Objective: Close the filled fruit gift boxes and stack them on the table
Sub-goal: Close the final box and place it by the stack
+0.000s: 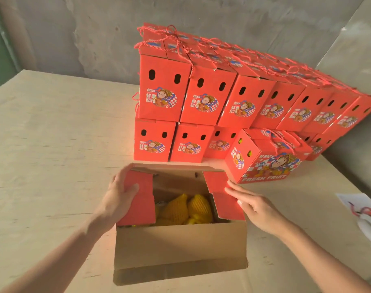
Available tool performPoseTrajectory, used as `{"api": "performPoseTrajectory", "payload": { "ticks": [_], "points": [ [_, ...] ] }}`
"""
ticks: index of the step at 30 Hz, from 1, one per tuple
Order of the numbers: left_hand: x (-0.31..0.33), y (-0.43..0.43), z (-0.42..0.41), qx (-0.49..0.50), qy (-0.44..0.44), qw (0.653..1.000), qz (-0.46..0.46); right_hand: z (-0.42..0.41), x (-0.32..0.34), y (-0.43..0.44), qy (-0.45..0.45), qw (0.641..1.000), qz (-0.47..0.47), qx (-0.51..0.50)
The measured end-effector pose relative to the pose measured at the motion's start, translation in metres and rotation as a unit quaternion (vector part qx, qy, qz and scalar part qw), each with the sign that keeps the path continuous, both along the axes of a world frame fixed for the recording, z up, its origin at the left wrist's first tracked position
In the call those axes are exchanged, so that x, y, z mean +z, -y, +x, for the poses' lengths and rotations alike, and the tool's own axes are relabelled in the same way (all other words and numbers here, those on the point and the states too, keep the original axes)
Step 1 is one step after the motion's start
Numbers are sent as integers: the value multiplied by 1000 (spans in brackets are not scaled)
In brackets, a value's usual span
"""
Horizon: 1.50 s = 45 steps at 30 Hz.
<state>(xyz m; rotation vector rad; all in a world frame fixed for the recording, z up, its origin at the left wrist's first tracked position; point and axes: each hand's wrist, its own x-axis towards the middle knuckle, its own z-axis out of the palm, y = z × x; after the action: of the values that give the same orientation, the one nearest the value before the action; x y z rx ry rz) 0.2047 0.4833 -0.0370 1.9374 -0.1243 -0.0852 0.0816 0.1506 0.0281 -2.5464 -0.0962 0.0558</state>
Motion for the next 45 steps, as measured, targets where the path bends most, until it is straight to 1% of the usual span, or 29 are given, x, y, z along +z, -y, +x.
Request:
{"api": "performPoseTrajectory", "payload": {
  "ticks": [3, 6, 8, 11, 14, 16, 20, 21, 23, 25, 26, 28, 31, 33, 35, 36, 37, 38, 39, 40, 41, 43, 45],
  "points": [
    [-2, -3, 2, -15, -5, 1000, -14, -2, 5, 2, -39, 992, -109, 42],
    [6, -3, 6, -9, -4, 1000, 3, -1, 14, 5, -112, 979, -151, 79],
    [10, -4, 8, -11, -10, 1000, -15, 4, 21, 7, -142, 971, -163, 105],
    [11, -6, 5, -41, -18, 994, -99, 9, 30, 11, -175, 965, -150, 124],
    [12, -6, 2, -48, -4, 986, -161, 11, 29, 16, -179, 970, -112, 124],
    [10, -5, 2, -31, -1, 985, -168, 13, 25, 20, -182, 972, -69, 128],
    [7, -6, 6, 0, -9, 990, -141, 17, 20, 23, -181, 974, -7, 138],
    [7, -6, 5, -7, 8, 990, -141, 16, 20, 22, -171, 976, 26, 132],
    [5, -7, 1, -47, 50, 982, -178, 13, 19, 19, -155, 975, 141, 78],
    [7, -8, -5, -74, 45, 972, -217, 11, 12, 10, -123, 964, 235, -1],
    [9, -9, -5, -66, 29, 973, -221, 11, 5, 2, -78, 964, 250, -51],
    [11, -7, -4, -32, 19, 977, -209, 14, -11, -18, 47, 962, 235, -129],
    [20, -2, -7, 66, 23, 980, -186, 20, -23, -40, 188, 944, 201, -184],
    [27, -5, -14, 105, 17, 973, -206, 22, -28, -41, 236, 936, 179, -188],
    [35, -8, -29, 107, -8, 963, -246, 23, -31, -39, 256, 938, 151, -176],
    [38, -9, -38, 95, -5, 966, -239, 23, -32, -38, 260, 938, 146, -176],
    [41, -6, -45, 80, 20, 979, -184, 24, -32, -39, 264, 937, 146, -179],
    [42, -1, -52, 66, 61, 991, -102, 24, -33, -39, 266, 934, 150, -183],
    [38, 3, -57, 64, 108, 992, -13, 24, -33, -40, 267, 933, 155, -186],
    [35, 8, -59, 75, 151, 984, 56, 23, -34, -40, 266, 932, 162, -188],
    [34, 13, -61, 98, 183, 973, 97, 22, -34, -40, 264, 930, 171, -189],
    [35, 19, -61, 138, 221, 957, 124, 20, -34, -40, 244, 928, 204, -193],
    [35, 19, -59, 156, 232, 950, 135, 19, -33, -39, 222, 925, 238, -196]
  ]
}}
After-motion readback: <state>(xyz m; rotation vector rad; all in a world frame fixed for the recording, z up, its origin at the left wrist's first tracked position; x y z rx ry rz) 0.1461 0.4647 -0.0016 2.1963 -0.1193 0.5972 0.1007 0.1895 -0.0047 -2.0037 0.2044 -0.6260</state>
